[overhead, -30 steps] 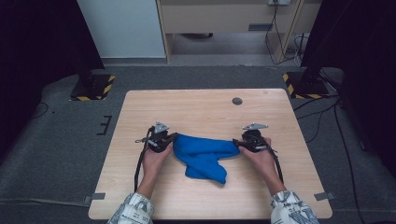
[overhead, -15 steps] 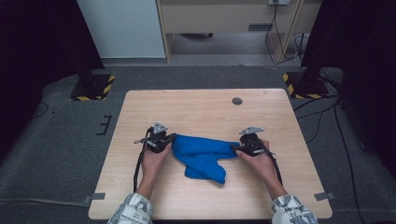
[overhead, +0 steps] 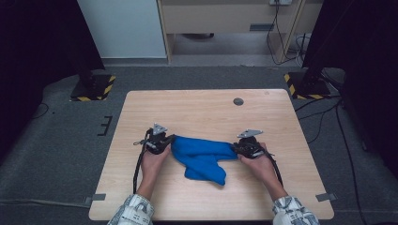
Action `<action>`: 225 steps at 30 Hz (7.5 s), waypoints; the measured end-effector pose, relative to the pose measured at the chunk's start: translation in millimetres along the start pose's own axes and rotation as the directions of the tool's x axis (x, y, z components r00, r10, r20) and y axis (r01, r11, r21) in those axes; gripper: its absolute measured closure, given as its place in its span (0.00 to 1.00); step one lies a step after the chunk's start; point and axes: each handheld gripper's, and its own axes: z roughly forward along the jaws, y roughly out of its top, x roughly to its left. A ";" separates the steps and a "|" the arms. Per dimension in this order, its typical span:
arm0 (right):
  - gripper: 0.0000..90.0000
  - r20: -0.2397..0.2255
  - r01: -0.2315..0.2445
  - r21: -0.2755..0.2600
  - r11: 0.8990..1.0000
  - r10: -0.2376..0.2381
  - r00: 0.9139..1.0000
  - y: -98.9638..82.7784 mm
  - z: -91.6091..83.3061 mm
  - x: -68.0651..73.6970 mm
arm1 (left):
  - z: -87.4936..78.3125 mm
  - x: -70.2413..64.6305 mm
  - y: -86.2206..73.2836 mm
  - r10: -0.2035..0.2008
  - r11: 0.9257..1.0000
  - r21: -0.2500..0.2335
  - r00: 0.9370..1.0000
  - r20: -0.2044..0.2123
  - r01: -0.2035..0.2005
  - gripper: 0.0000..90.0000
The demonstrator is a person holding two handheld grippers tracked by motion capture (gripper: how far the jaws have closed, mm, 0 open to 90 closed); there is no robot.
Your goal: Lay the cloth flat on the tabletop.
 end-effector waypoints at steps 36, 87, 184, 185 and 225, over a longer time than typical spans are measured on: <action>0.98 0.070 0.051 -0.237 0.970 -0.035 0.997 52.4 -114.2 -19.6 | -35.3 -31.8 58.0 0.019 0.987 -0.159 0.997 0.080 -0.006 0.98; 0.98 0.064 0.081 -0.349 0.934 -0.063 0.996 63.1 -159.0 -12.8 | -73.8 -42.0 84.4 0.070 0.975 -0.216 0.993 0.093 -0.048 0.98; 0.97 0.132 -0.032 -0.190 0.981 0.058 0.990 70.3 -22.0 -74.6 | 34.9 0.2 86.9 -0.026 0.996 -0.087 0.999 -0.021 0.024 0.97; 0.97 0.130 -0.036 -0.183 0.983 0.060 0.990 70.3 -18.6 -75.4 | 39.0 1.2 86.0 -0.024 0.996 -0.082 0.999 -0.025 0.022 0.97; 0.72 0.199 -0.105 -0.028 0.994 0.109 0.974 77.2 42.7 -97.1 | 47.9 32.8 84.5 -0.037 0.995 -0.094 0.998 -0.053 0.032 0.38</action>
